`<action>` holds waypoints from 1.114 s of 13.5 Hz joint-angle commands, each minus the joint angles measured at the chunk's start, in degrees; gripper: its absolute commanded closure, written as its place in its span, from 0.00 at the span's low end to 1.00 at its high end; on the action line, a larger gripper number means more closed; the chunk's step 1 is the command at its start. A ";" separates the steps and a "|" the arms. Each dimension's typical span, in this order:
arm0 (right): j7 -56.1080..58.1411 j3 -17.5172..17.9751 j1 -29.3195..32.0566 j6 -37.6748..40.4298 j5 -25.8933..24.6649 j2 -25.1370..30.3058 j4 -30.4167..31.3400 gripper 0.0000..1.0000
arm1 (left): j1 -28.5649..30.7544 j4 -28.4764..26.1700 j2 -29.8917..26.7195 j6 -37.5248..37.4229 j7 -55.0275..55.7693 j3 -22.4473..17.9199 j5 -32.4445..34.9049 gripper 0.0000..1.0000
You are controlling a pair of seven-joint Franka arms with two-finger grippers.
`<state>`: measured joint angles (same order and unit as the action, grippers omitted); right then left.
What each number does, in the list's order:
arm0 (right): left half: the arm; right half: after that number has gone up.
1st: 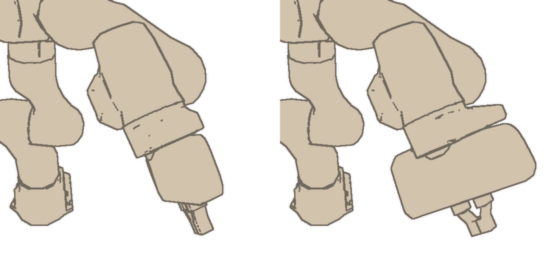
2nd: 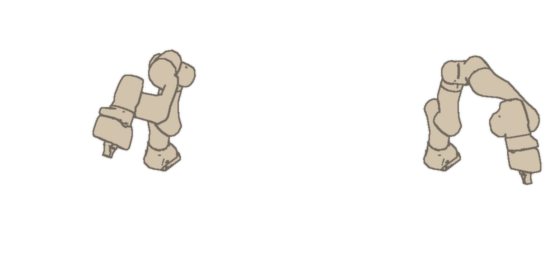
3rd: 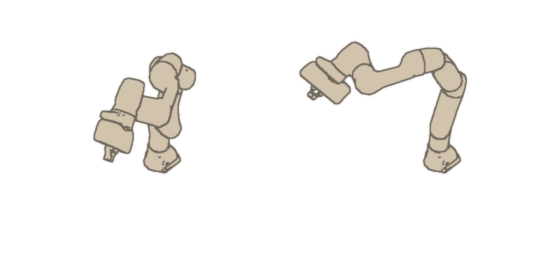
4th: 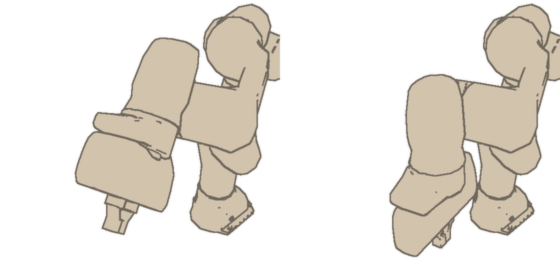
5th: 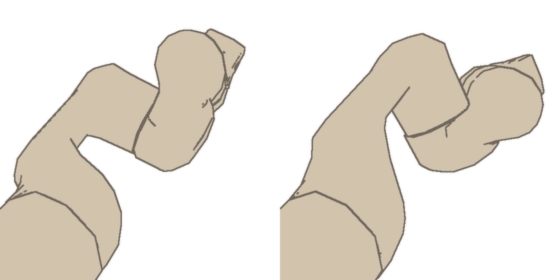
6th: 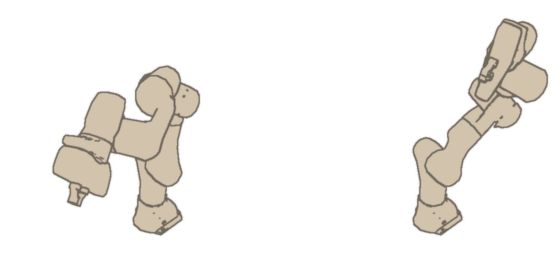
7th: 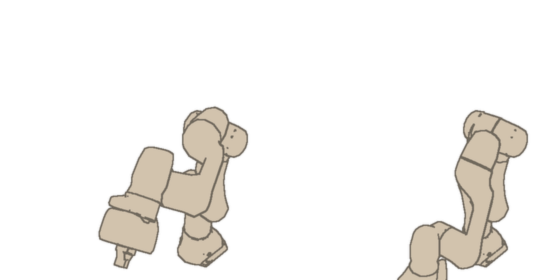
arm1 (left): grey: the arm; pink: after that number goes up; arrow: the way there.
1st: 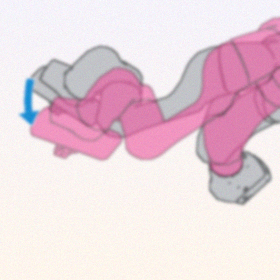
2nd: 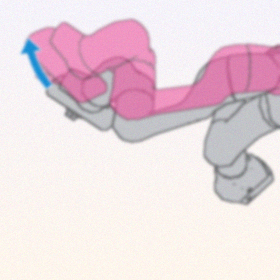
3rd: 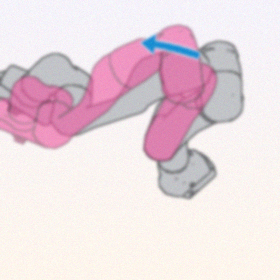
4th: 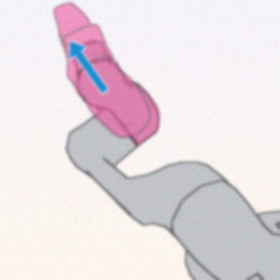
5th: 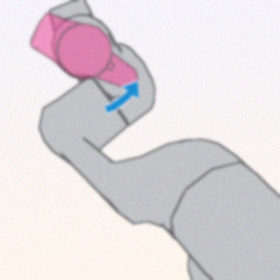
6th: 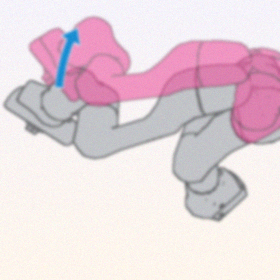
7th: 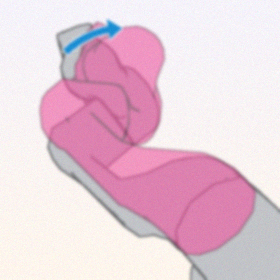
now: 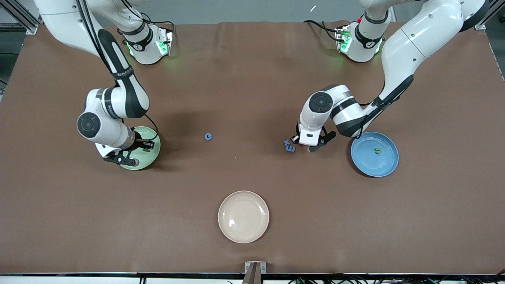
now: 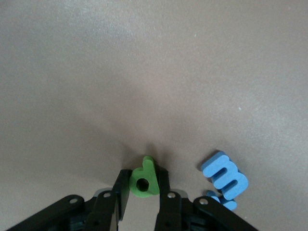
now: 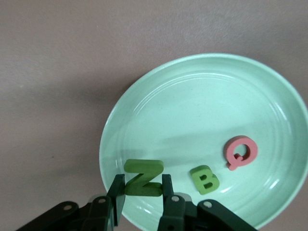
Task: Sort upper and lower case letters into plates
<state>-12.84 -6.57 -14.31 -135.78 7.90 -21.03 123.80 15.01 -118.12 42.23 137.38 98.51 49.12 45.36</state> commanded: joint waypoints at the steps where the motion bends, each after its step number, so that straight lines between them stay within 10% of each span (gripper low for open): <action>1: 0.27 0.94 0.86 -1.68 -0.61 -1.64 0.39 0.98 | 1.59 -0.18 -2.50 -0.09 -0.42 1.15 0.61 0.80; 5: 1.23 0.86 1.57 -2.56 -0.61 -3.05 0.39 0.77 | 14.92 0.08 -2.68 -8.15 -15.23 13.08 0.26 0.81; 7: 3.95 0.94 2.70 -2.03 -0.52 -2.88 0.30 0.03 | 21.52 -0.35 -2.59 -13.42 -24.90 17.49 0.26 0.81; 15: -4.08 1.56 -1.48 10.45 0.19 2.13 -4.36 0.00 | 36.57 -4.75 -2.24 -18.11 -60.34 19.97 2.18 0.81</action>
<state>-11.56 -5.60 -13.02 -125.63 8.01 -20.78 118.25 49.87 -121.68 40.77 119.70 42.91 68.54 45.70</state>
